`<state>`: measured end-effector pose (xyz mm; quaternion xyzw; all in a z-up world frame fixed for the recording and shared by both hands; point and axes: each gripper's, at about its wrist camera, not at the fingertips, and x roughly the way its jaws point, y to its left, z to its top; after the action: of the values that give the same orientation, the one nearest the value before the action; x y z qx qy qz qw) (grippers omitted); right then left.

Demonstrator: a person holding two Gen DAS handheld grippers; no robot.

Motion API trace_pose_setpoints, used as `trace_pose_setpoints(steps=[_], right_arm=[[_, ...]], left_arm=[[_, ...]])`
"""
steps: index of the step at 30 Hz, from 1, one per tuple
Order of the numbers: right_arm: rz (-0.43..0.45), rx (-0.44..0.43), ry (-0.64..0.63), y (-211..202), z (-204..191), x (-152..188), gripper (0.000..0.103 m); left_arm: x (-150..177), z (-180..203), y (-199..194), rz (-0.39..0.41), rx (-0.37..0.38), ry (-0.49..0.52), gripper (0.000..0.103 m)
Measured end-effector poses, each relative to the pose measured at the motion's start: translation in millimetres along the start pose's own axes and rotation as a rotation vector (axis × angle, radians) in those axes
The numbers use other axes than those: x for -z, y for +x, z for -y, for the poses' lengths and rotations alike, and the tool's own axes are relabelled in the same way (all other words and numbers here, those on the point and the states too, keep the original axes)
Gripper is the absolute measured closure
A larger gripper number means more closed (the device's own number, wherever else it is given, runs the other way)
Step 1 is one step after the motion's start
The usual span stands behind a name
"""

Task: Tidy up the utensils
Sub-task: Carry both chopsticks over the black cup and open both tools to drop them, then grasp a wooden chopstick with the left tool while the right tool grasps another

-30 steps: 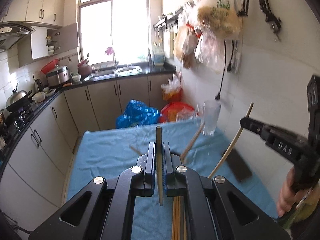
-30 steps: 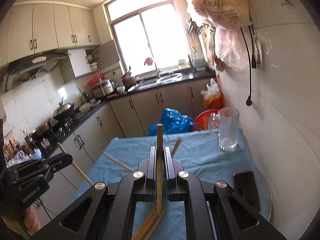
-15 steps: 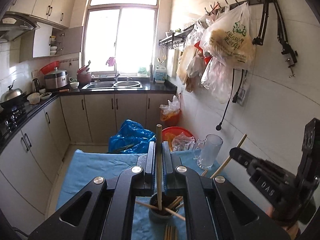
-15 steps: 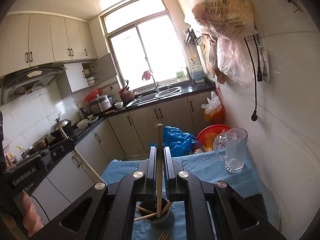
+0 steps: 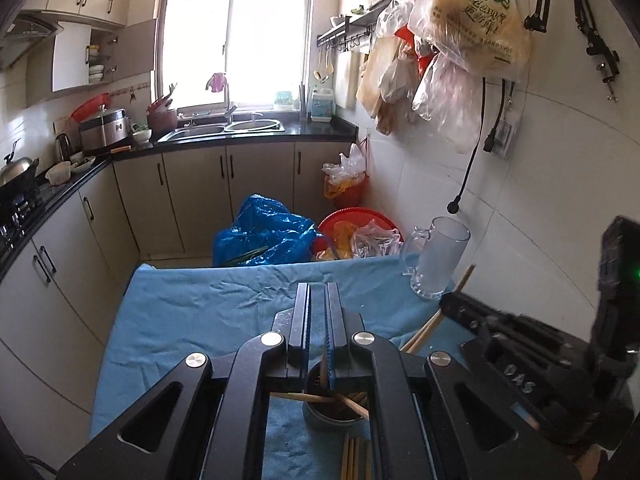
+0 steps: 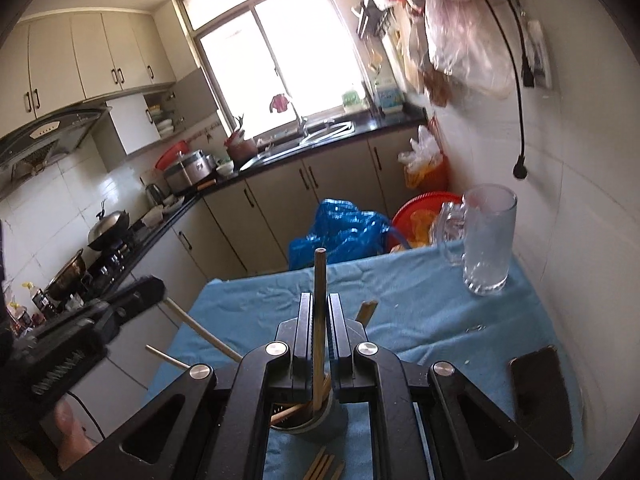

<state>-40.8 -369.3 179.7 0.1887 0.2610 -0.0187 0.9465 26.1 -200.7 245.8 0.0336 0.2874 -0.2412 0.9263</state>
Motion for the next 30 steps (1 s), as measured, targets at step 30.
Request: trace_pose_setpoints(steps=[30], right_arm=[[-0.265, 0.01, -0.021, -55, 26, 105, 0.054]], left_arm=[[146, -47, -79, -0.138, -0.03, -0.117, 0.052]])
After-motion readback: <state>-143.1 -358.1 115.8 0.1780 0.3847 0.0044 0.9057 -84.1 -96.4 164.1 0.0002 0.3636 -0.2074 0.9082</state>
